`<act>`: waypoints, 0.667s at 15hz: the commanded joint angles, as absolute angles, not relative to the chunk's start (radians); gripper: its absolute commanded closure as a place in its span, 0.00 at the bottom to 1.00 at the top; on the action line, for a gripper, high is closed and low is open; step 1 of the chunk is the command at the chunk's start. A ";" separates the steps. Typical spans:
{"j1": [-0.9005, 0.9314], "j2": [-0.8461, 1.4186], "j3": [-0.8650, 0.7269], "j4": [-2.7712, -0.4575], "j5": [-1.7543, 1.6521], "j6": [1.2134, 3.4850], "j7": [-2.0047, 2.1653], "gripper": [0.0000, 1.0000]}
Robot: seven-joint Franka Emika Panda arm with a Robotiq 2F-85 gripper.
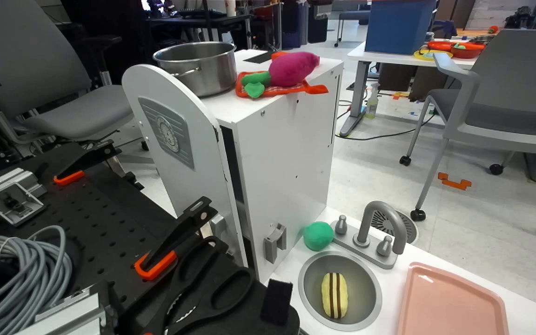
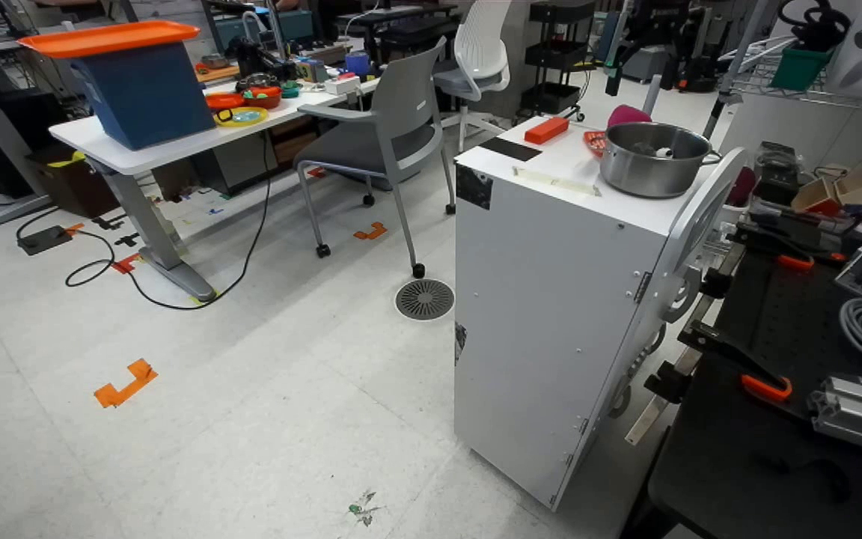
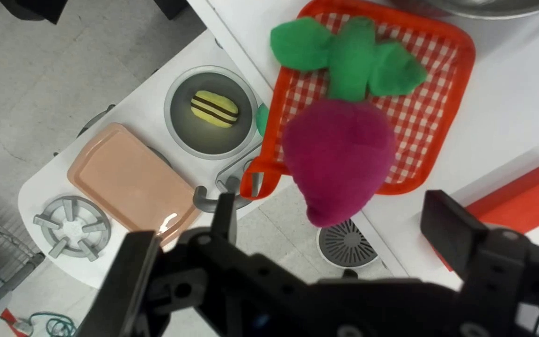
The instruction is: Pick up the items on top of the cabinet and put them in the pot.
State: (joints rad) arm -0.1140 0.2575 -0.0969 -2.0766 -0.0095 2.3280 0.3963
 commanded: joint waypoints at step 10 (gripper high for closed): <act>-0.094 0.290 -0.113 -2.074 0.006 2.348 0.372 0.00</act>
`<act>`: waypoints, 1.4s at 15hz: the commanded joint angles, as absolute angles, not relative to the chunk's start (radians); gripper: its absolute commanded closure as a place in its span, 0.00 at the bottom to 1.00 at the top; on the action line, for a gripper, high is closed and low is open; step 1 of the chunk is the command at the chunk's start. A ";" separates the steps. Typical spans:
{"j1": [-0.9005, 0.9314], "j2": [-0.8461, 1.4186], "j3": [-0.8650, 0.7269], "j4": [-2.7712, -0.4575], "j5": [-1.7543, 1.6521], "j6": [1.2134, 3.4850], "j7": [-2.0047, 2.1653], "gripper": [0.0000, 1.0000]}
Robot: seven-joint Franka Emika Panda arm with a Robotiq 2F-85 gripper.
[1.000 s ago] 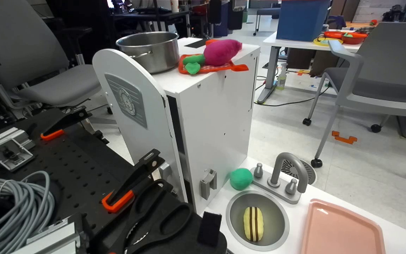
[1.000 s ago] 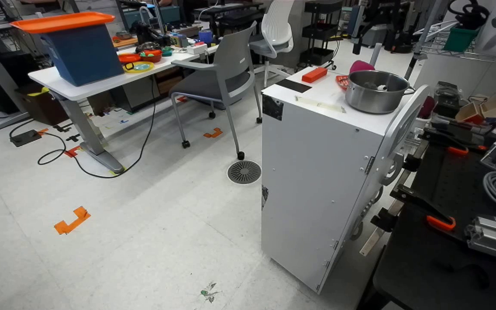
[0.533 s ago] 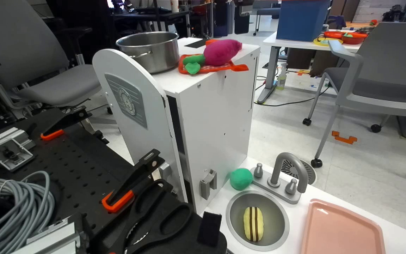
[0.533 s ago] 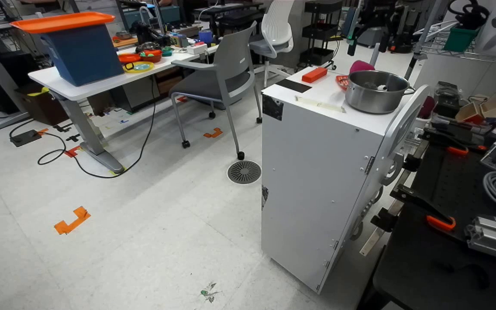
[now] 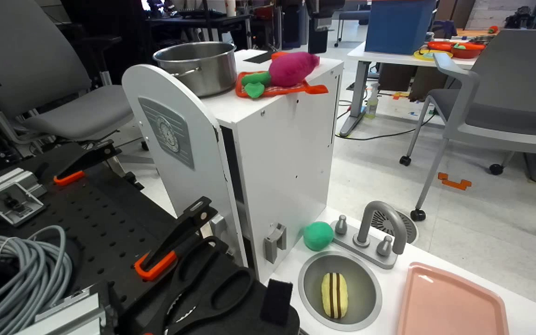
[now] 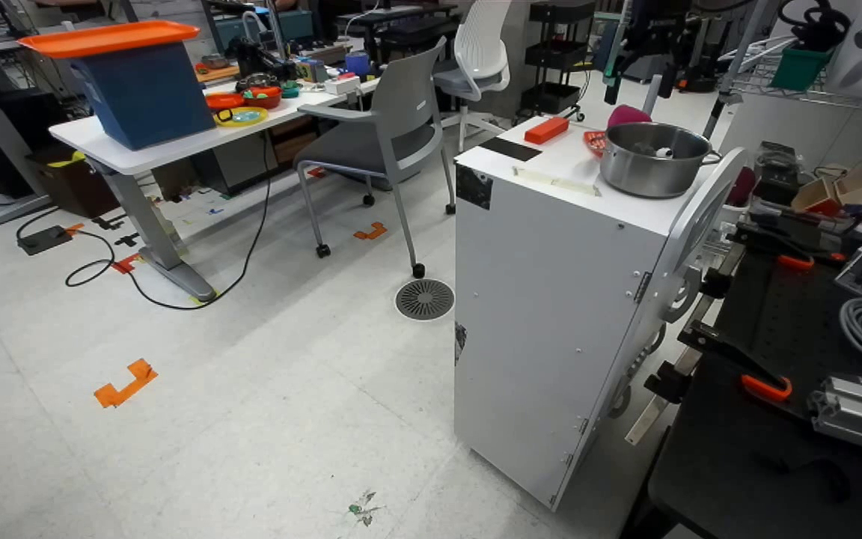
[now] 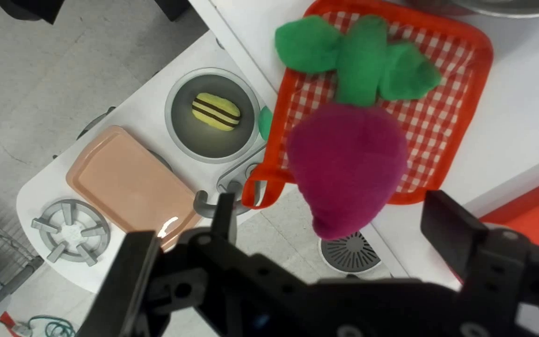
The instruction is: Pick up the items on top of the cabinet and put them in the pot.
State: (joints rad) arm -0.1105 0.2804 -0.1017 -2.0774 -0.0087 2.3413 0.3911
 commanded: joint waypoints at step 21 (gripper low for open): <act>-0.043 0.313 -0.136 -2.066 -0.059 2.337 0.458 0.99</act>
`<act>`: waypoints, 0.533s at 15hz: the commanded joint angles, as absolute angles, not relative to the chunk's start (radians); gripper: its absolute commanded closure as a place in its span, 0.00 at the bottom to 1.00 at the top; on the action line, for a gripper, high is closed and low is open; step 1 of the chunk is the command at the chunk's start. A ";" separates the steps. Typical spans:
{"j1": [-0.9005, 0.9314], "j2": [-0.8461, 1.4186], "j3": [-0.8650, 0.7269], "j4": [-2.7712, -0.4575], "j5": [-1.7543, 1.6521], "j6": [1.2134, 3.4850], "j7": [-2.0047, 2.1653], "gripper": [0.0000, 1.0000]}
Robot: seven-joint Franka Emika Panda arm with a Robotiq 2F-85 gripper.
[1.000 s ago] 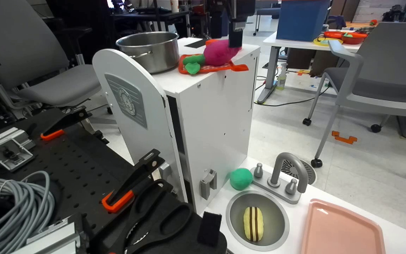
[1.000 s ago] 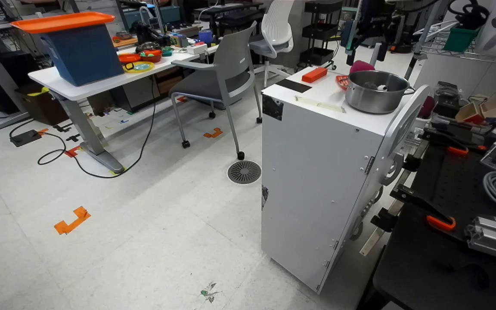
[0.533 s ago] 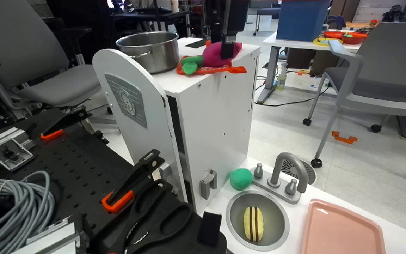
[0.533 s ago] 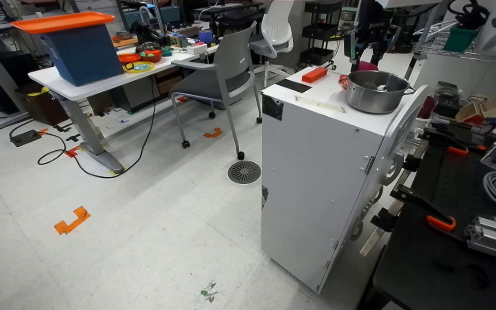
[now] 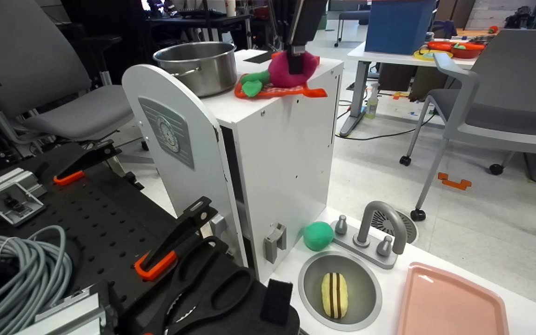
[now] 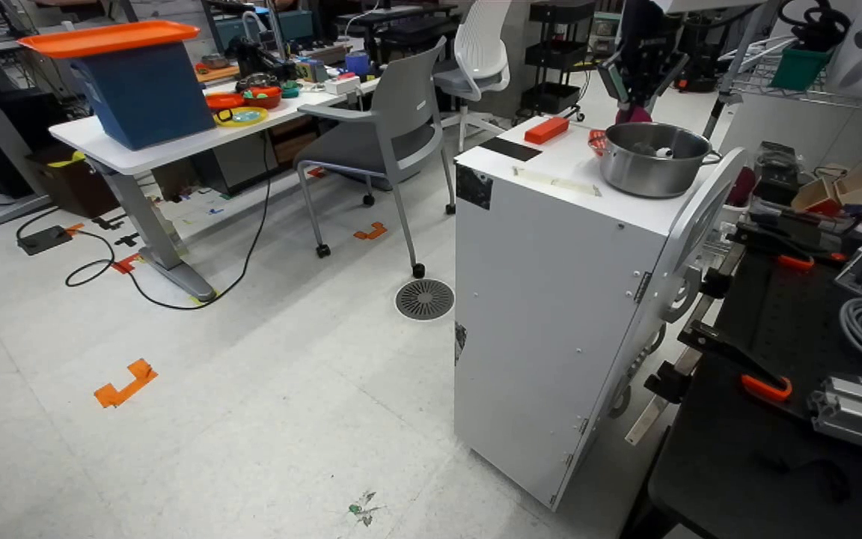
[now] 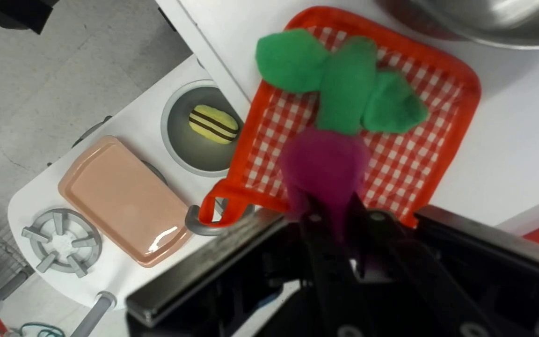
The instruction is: Pick up the items on top of the cabinet and put them in the pot.
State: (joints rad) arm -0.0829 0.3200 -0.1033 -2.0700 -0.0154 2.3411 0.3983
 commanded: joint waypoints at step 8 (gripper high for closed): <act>0.014 0.205 -0.144 -2.124 -0.152 2.322 0.553 0.97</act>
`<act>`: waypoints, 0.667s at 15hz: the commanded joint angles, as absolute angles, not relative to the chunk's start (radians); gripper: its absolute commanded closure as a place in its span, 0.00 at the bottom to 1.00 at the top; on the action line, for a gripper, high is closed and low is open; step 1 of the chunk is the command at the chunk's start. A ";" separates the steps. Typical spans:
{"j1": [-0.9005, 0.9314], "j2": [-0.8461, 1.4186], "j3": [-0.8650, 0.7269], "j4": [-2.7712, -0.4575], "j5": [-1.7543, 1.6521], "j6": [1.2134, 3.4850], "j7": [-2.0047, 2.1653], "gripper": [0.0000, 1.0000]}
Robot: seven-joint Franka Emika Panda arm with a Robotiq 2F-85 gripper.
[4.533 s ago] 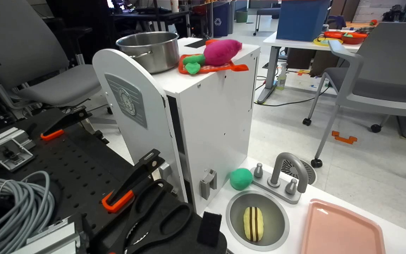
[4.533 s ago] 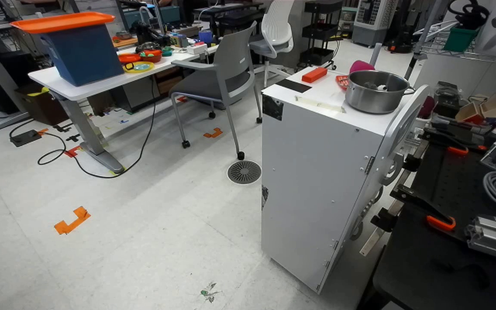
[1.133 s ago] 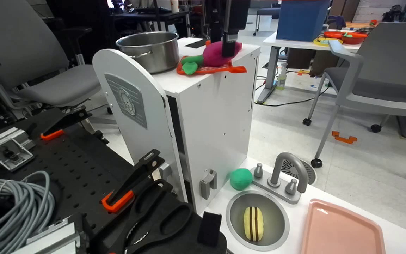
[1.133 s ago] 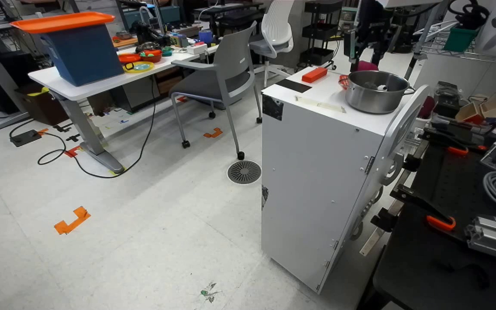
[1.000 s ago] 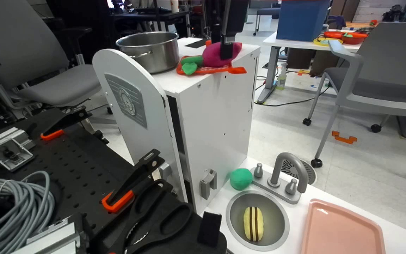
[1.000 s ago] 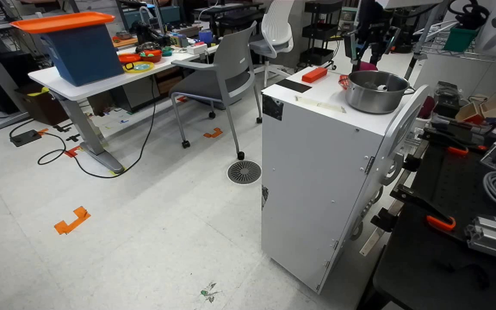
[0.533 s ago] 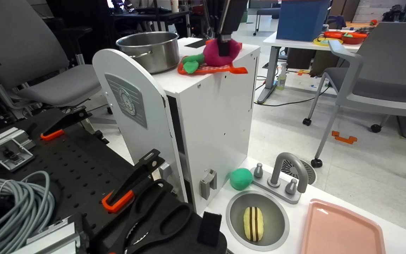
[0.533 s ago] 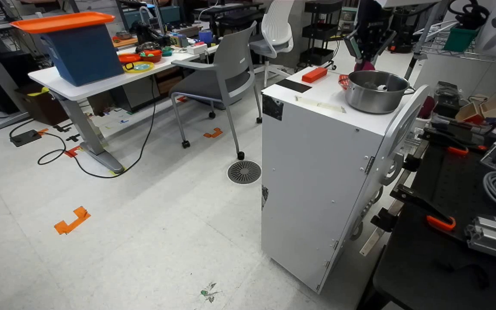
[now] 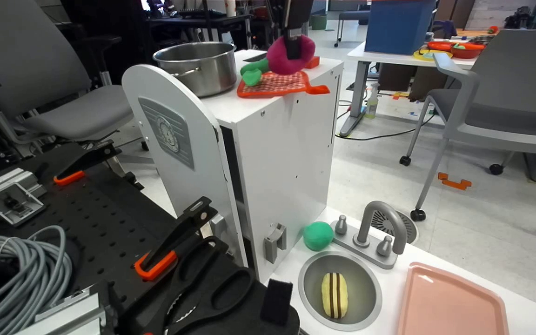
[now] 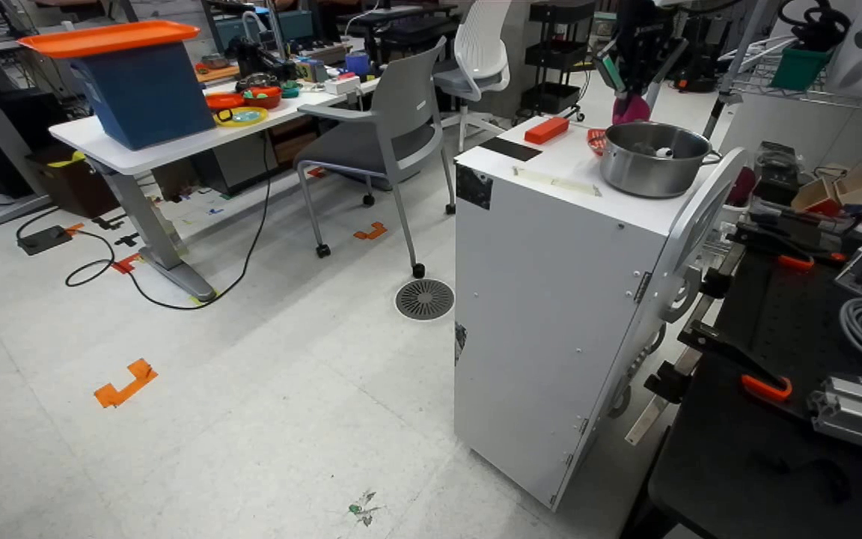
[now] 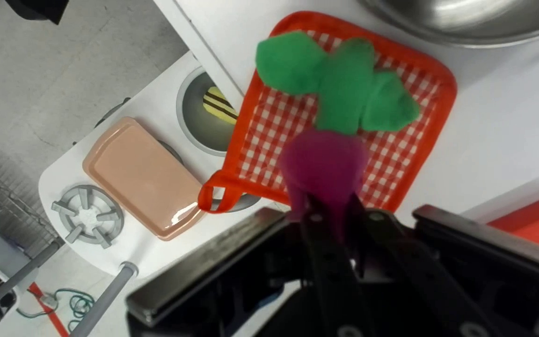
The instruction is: Pick up the items on top of the cabinet and put them in the pot.
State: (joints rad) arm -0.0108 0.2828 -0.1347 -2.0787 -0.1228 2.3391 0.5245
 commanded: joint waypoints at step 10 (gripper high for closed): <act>0.011 -0.002 -0.076 -2.262 -0.132 2.299 0.484 0.97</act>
State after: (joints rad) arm 0.0164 0.0752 -0.0975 -2.2101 -0.1308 2.3236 0.5119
